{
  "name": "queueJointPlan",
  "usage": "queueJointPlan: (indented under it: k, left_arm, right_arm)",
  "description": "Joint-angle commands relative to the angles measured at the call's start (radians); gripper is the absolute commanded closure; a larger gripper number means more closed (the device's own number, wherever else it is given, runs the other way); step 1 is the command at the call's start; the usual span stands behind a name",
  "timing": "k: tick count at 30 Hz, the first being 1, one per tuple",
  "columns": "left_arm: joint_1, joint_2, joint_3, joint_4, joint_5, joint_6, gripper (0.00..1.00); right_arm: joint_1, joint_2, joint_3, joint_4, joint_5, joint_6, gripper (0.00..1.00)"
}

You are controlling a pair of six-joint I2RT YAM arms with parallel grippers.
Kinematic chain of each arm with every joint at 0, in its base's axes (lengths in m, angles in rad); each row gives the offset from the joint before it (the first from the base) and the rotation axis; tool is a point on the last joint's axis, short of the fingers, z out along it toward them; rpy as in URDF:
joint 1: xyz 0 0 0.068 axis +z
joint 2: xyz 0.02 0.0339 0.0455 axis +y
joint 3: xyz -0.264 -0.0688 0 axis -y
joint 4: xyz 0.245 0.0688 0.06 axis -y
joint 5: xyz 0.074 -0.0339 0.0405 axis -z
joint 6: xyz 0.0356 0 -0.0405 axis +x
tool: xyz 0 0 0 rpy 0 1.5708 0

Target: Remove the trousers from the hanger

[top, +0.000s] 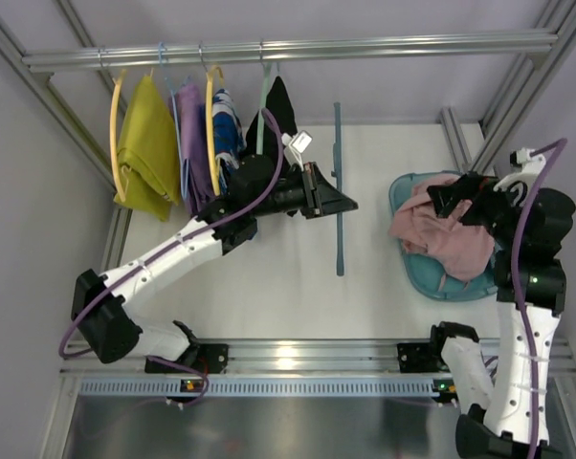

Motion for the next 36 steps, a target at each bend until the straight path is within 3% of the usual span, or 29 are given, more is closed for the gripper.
queueJointPlan:
  k: [1,6,14,19,25,28,34,35,36]
  left_arm:
    - [-0.017,0.027,0.065,0.134,-0.06,-0.057,1.0]
    - [-0.066,0.076,0.105,0.138,-0.173,-0.079,1.0]
    - [-0.144,0.194,0.192,0.089,-0.285,-0.108,1.0]
    - [-0.176,0.248,0.223,0.082,-0.303,-0.104,1.0]
    - [-0.181,0.291,0.287,0.073,-0.31,-0.105,1.0]
    - [-0.185,0.308,0.315,0.067,-0.307,-0.104,1.0]
    - [-0.196,0.315,0.326,0.066,-0.3,-0.096,1.0]
    - [-0.195,0.315,0.321,0.061,-0.3,-0.094,1.0]
    - [-0.195,0.308,0.316,0.052,-0.306,-0.09,1.0]
  right_arm:
    - [-0.01,-0.084,-0.046,-0.013,-0.319,0.082,0.01]
    - [-0.004,-0.159,-0.12,0.05,-0.461,0.19,0.06]
    - [0.042,-0.142,-0.176,0.118,-0.53,0.23,0.28]
    - [0.171,-0.125,-0.188,0.086,-0.508,0.196,0.32]
    - [0.37,-0.124,-0.238,0.041,-0.363,0.164,0.38]
    - [0.401,-0.127,-0.266,0.058,-0.321,0.155,0.45]
    - [0.409,-0.128,-0.272,0.11,-0.312,0.182,0.73]
    - [0.409,-0.133,-0.269,0.118,-0.312,0.179,0.87]
    - [0.409,-0.136,-0.258,0.123,-0.312,0.181,0.94]
